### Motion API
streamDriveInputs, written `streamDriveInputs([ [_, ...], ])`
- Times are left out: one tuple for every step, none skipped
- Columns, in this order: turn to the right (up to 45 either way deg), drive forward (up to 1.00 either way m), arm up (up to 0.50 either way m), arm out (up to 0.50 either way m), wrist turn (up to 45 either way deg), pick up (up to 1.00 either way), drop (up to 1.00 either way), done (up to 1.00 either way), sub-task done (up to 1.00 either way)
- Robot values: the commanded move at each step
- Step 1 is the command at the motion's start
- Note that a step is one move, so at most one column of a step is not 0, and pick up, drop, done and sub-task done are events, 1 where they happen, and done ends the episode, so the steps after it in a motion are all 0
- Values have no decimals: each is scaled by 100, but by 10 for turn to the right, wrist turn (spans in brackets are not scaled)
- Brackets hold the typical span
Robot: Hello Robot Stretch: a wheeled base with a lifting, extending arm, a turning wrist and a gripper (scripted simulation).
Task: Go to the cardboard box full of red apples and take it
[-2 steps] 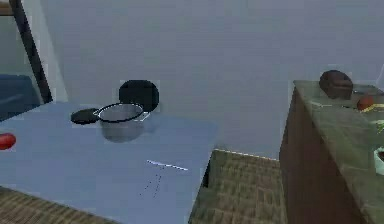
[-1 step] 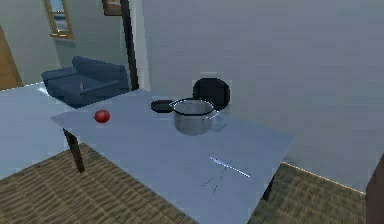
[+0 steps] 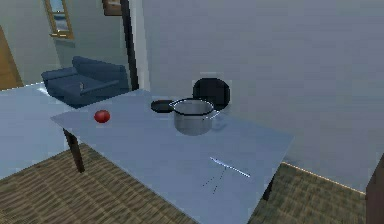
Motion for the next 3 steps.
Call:
streamDriveInputs([
  [0, 0, 38, 0, 0, 0, 0, 0, 0],
  [0, 0, 0, 22, 0, 0, 0, 0, 0],
  [0, 0, 0, 0, 450, 0, 0, 0, 0],
])
